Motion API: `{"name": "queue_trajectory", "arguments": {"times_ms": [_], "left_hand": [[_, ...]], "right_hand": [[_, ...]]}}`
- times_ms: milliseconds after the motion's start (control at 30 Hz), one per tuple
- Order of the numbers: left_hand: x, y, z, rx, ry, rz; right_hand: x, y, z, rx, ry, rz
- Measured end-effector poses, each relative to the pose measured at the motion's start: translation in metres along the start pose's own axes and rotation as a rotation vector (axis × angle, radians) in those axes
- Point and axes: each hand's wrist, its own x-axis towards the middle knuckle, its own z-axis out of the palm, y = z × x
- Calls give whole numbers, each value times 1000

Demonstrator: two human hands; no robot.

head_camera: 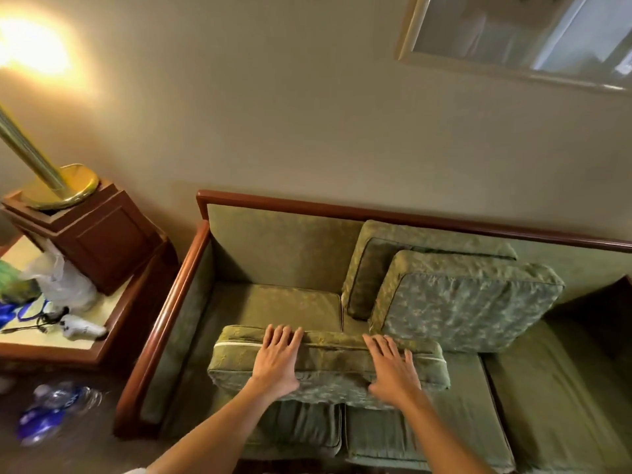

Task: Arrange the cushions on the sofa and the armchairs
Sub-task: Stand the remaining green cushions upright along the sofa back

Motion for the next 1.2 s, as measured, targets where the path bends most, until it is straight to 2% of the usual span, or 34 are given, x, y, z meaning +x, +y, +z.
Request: {"name": "queue_trajectory", "arguments": {"times_ms": [233,333,433,567,733,867,1000,1200], "left_hand": [[18,3,6,7,-3,-101],[19,11,7,10,-38,-155],[24,24,-3,41,-133,-248],[40,80,-18,110,-277,-375],[75,222,0,182,-325,-114],[95,316,27,312,-353,-90],[94,313,28,317,-246,-48],[90,274,-30,11,-37,21]], "right_hand": [[18,90,-8,-10,-62,76],[26,126,-5,123,-137,78],[32,142,7,313,-162,5],[37,160,23,366,-91,-85],[26,171,31,448,-20,-141],[14,176,39,406,-5,-194],[5,176,36,447,18,-150],[3,155,-38,456,104,-230]]}}
